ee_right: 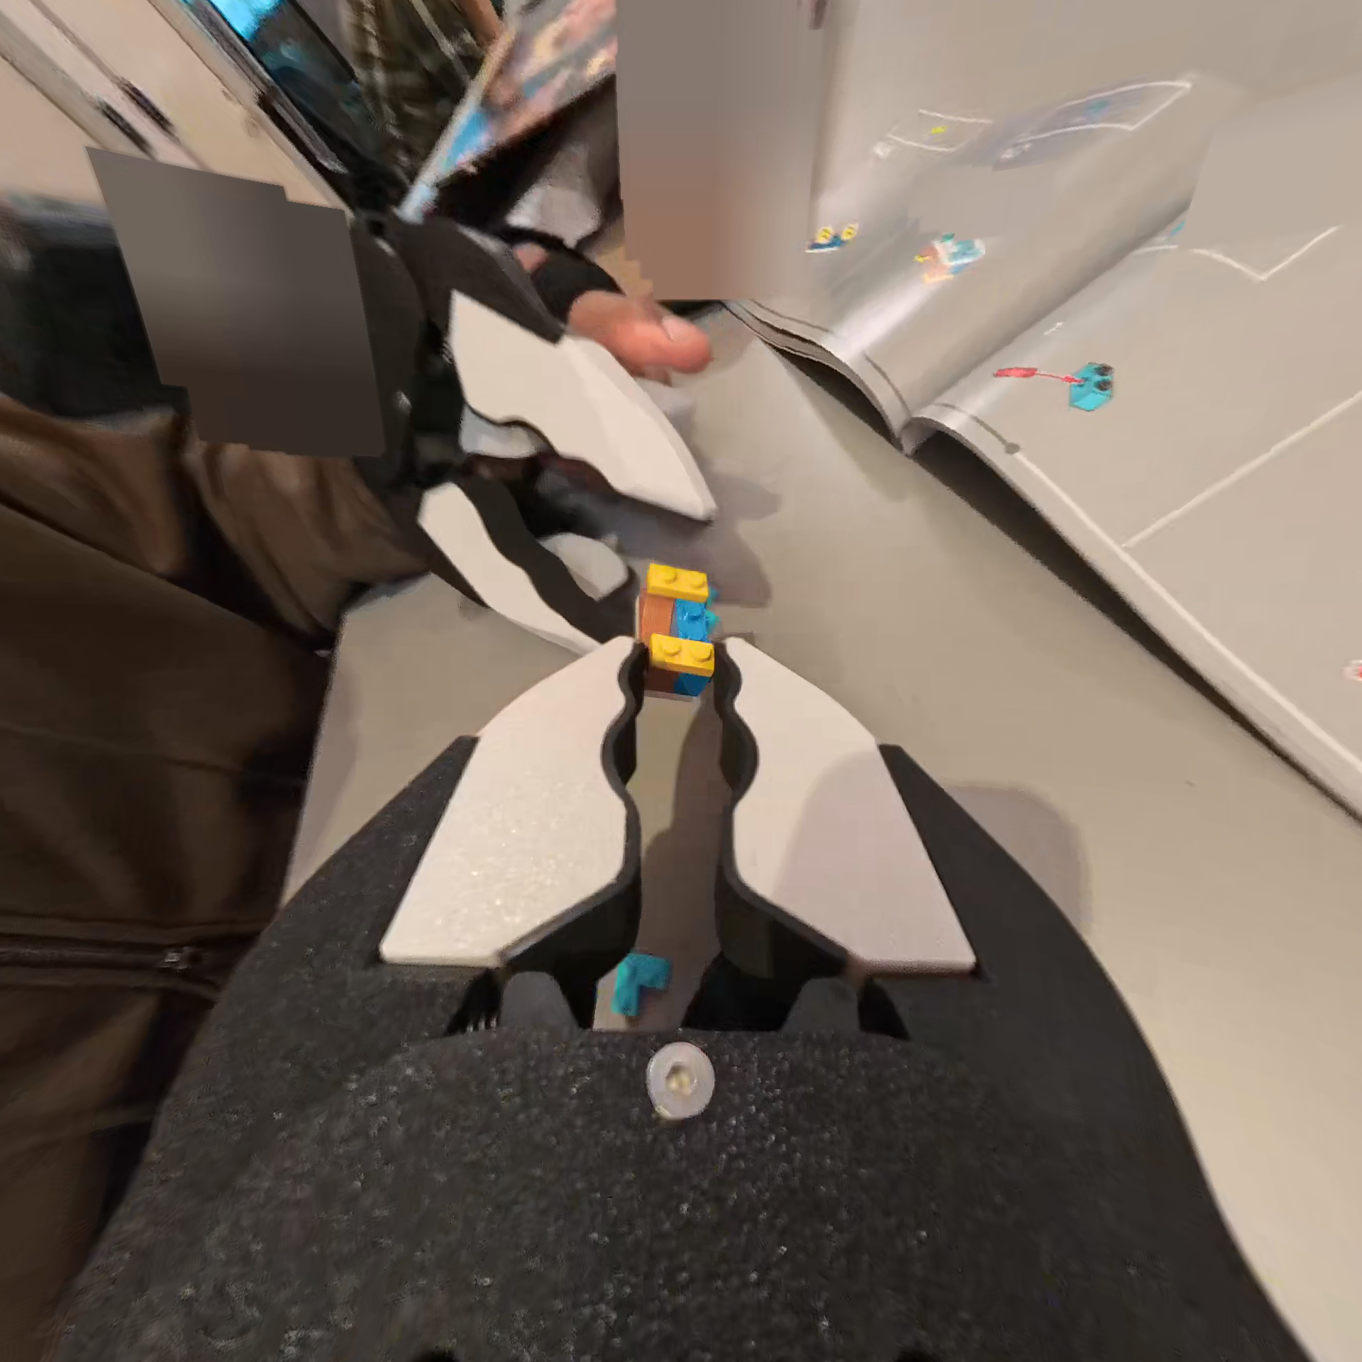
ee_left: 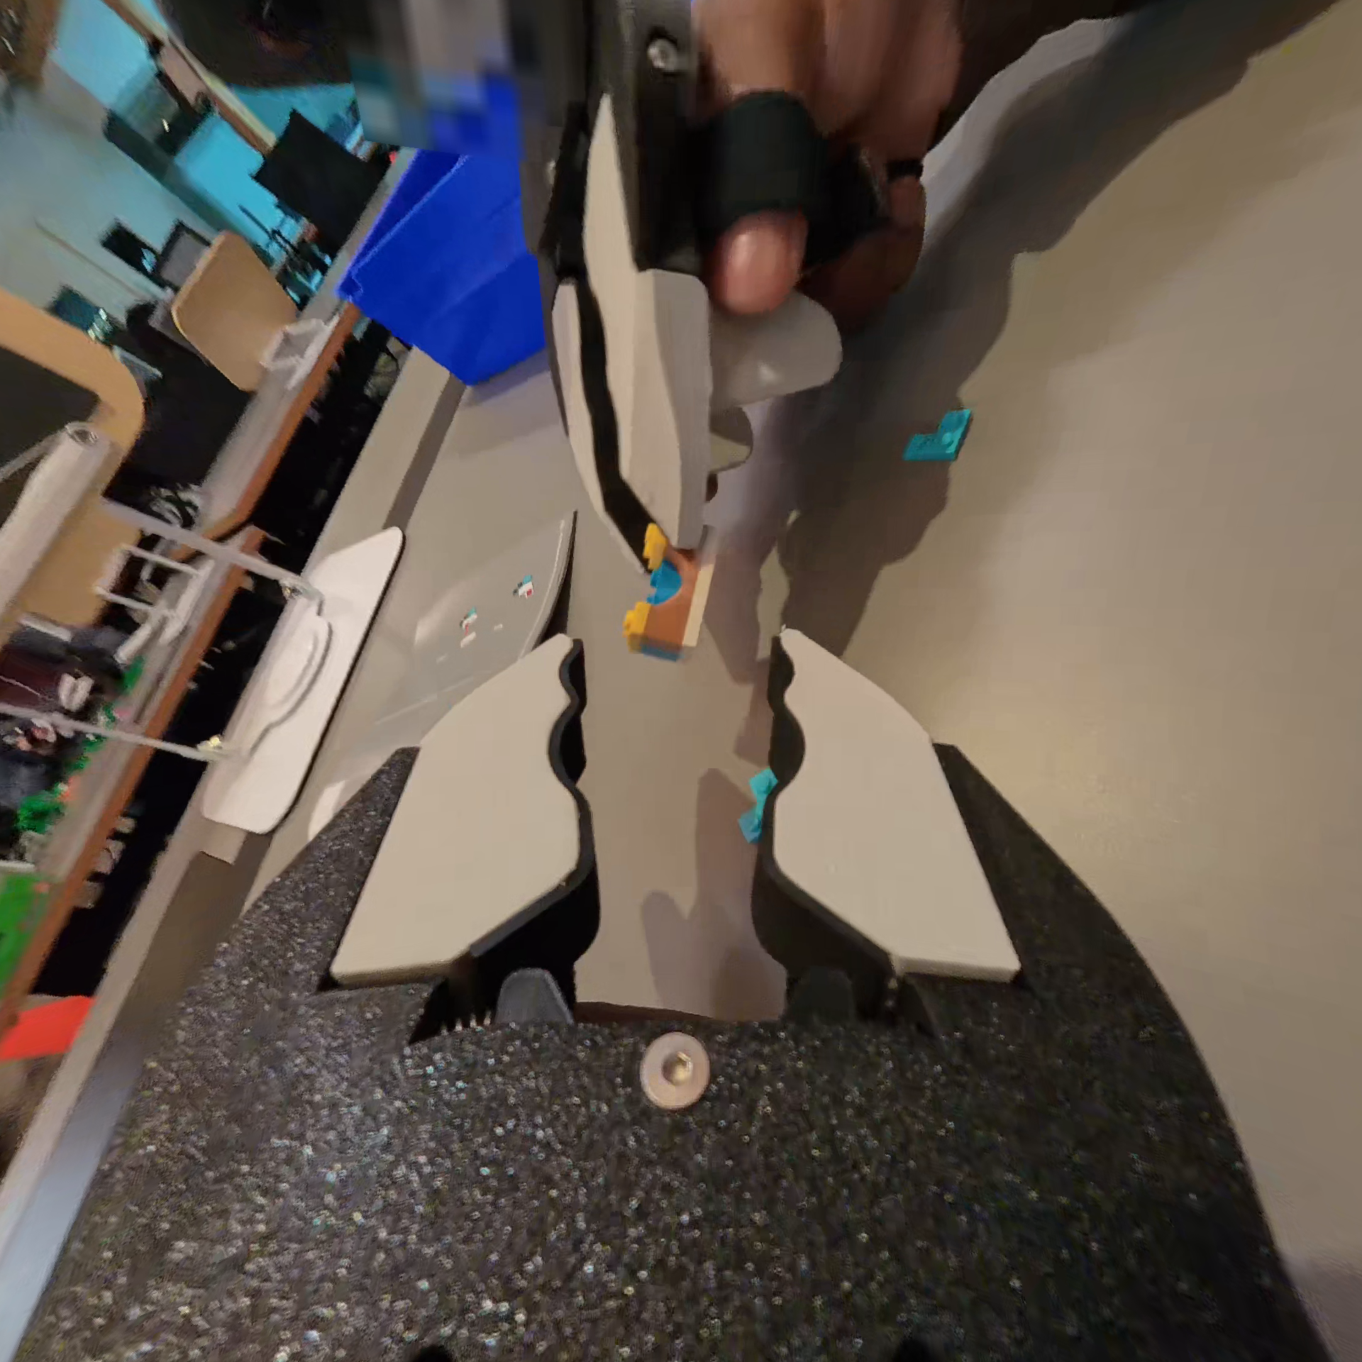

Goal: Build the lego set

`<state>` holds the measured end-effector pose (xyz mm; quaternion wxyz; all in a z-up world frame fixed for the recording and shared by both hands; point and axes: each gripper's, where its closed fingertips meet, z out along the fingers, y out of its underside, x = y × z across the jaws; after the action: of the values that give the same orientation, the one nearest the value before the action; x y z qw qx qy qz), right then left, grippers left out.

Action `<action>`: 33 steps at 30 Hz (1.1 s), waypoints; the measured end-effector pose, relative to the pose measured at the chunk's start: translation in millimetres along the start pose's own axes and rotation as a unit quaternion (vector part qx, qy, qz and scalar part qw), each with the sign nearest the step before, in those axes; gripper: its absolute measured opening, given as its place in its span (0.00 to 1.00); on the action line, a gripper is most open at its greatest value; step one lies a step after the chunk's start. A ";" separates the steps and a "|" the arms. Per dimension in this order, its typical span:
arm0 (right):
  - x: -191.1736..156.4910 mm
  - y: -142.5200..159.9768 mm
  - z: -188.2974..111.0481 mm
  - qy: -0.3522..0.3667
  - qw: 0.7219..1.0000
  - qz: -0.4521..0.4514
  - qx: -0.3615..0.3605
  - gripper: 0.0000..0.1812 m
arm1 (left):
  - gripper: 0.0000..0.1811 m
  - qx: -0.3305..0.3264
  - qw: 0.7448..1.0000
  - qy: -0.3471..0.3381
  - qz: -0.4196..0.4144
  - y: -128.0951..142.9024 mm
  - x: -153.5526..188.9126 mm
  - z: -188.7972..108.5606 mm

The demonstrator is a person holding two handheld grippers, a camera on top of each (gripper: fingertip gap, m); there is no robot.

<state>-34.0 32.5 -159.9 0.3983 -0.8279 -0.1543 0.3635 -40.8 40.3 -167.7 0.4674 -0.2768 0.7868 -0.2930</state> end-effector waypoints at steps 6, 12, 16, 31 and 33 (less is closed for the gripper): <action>-16.3 0.8 5.4 -0.053 0.998 0.026 0.003 0.10 | 0.17 0.035 0.997 -0.021 0.064 -13.2 4.5 -0.3; -17.1 3.7 9.6 -0.056 0.998 0.015 0.000 0.10 | 0.11 0.024 0.998 -0.002 0.055 -10.5 8.3 -0.8; -11.3 -2.4 7.1 -0.013 0.998 -0.061 0.018 0.16 | 0.11 0.023 1.000 0.009 -0.018 -9.8 1.7 -3.2; -12.1 -8.3 9.9 0.194 0.831 -0.521 0.022 0.29 | 0.11 0.079 0.872 0.168 -0.453 -16.1 -9.7 -22.9; -14.4 -12.6 8.6 0.195 0.826 -0.528 0.036 0.29 | 0.11 0.086 0.848 0.196 -0.485 -18.7 -6.8 -25.0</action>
<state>-49.7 37.4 -146.9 0.5806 -0.6586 -0.4741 -0.0656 -57.4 37.6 -140.5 0.1237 -0.5182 0.5997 -0.5971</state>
